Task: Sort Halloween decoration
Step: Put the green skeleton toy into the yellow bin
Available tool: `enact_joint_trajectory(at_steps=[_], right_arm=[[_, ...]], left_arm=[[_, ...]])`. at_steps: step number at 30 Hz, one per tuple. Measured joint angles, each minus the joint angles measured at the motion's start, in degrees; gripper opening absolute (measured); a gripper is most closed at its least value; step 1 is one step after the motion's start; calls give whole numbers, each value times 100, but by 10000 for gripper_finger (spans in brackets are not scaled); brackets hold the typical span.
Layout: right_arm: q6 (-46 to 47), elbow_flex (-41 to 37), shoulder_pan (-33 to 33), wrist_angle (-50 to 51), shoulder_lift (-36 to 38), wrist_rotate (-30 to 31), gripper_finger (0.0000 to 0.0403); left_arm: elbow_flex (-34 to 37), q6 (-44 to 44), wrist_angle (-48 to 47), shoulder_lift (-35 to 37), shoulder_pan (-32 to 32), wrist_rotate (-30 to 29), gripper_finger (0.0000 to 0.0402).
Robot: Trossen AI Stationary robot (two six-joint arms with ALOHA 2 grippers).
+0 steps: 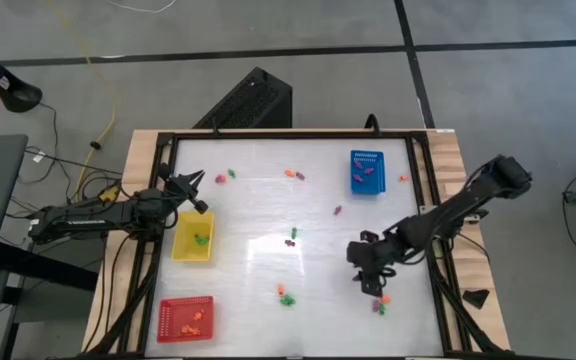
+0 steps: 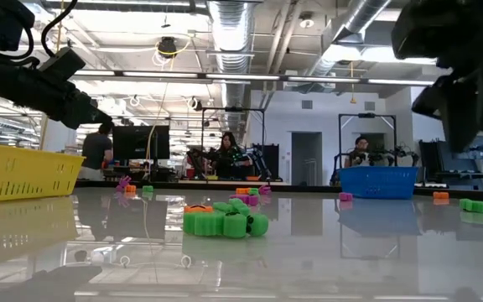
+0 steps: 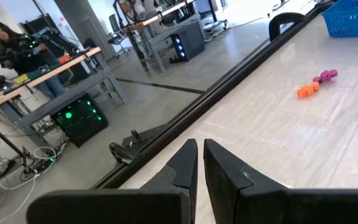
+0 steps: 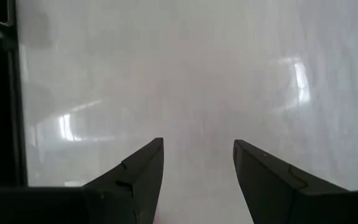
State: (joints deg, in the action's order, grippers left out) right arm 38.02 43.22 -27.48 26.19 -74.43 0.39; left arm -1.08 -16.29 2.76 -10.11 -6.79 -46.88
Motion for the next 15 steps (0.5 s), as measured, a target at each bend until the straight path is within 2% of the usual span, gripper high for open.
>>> enact_joint_trajectory(at_steps=[3, 6, 12, 15], right_arm=[[-440, -2, 84, -622, -345, 306, 223], [-1057, -2, 111, -2104, -938, 675, 223], [-2389, 0, 22, -5797, -2277, 399, 223], [-2498, 120, 10, -6854, -2866, 406, 223]], left_arm=[[0, -1, -1, -1, 1, 1, 18], [0, -2, -2, 0, 0, 1, 18], [0, -2, -2, -1, 1, 1, 18], [0, -2, -2, 0, 0, 1, 18]])
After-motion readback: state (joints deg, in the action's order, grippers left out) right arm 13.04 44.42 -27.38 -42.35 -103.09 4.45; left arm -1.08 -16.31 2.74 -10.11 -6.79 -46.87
